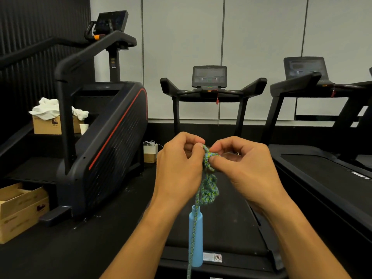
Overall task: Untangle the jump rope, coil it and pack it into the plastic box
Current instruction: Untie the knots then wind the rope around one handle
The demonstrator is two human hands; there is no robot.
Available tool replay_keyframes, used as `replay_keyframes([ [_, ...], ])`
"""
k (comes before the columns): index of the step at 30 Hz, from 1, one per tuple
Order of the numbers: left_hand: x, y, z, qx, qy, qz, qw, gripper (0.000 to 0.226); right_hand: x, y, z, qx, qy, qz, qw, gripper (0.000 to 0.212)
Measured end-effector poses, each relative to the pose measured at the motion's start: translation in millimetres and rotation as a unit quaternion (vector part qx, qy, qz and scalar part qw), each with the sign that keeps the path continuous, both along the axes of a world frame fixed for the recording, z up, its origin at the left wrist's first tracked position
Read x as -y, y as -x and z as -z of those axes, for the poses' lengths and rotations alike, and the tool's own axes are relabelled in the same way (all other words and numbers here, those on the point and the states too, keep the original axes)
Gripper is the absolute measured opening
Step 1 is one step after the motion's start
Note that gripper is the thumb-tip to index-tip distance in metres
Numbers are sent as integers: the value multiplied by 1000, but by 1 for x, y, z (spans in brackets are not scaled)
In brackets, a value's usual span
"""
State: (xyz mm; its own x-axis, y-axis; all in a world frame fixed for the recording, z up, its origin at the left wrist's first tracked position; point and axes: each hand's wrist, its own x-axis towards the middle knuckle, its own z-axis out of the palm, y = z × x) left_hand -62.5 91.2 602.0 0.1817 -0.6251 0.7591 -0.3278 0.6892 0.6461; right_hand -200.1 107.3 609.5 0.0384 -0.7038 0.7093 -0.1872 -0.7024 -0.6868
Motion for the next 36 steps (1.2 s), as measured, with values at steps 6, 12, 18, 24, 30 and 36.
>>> replay_keyframes([
  [6, -1, -8, -4, 10, -70, 89, 994, 15, -1, 1, -1, 3, -5, -8, 1000, 17],
  [12, -2, -17, -4, 43, -83, 114, 989, 10, -1, 3, -1, 20, -19, -29, 999, 16],
  [18, 1, -16, -2, 28, -42, 66, 997, 14, 0, -3, 1, 29, -37, -44, 998, 18],
  [24, -1, -12, -2, -16, 5, 0, 1000, 12, -4, -10, -1, 37, -28, -47, 998, 15],
  [30, -6, -6, -3, -54, 20, -38, 998, 11, -4, -12, -2, 26, -11, -36, 999, 17],
  [36, -4, -10, -4, 37, -54, 49, 997, 20, -4, -4, -2, -10, -8, 10, 1000, 21],
])
